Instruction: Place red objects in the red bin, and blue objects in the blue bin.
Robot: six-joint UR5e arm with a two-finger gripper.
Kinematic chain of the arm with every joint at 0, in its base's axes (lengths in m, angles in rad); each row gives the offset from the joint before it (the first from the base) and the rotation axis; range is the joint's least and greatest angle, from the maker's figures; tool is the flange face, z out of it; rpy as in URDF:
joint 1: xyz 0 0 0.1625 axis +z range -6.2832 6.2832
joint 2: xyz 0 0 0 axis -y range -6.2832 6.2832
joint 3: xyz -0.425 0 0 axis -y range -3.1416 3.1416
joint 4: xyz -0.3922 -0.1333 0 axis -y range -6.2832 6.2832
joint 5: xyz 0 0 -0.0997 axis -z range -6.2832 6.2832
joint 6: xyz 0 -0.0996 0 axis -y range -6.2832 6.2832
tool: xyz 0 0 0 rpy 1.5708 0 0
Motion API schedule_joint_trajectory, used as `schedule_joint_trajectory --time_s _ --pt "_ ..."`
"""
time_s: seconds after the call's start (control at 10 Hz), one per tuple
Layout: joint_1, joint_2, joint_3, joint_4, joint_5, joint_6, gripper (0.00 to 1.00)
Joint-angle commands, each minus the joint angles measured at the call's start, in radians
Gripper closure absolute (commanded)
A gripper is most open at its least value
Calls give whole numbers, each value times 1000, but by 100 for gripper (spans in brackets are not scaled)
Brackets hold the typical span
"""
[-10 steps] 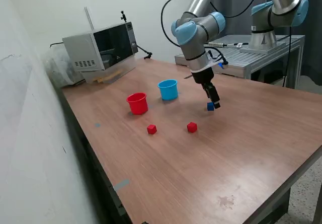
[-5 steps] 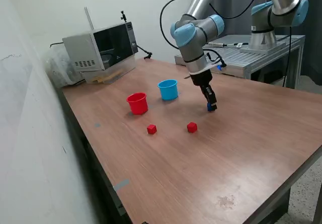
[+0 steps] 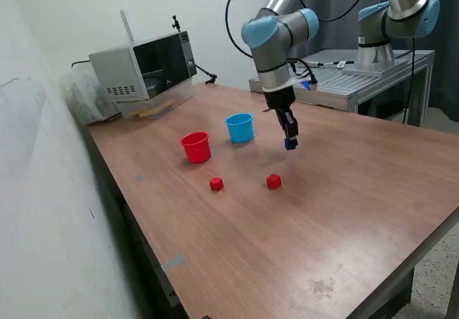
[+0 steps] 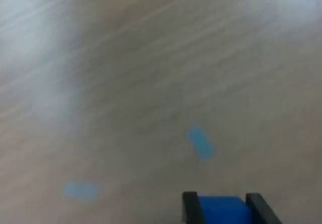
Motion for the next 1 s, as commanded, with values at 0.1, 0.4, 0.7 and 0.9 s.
schedule_joint_trajectory --time_s 0.1,0.4,0.7,0.9 --pt "-4 -148 8 -6 -108 -28 100" --pt "-107 -202 14 -3 -241 -84 100" --pt "-269 -196 42 -3 -238 -142 100" --pt "-279 -173 75 -4 -235 -163 100"
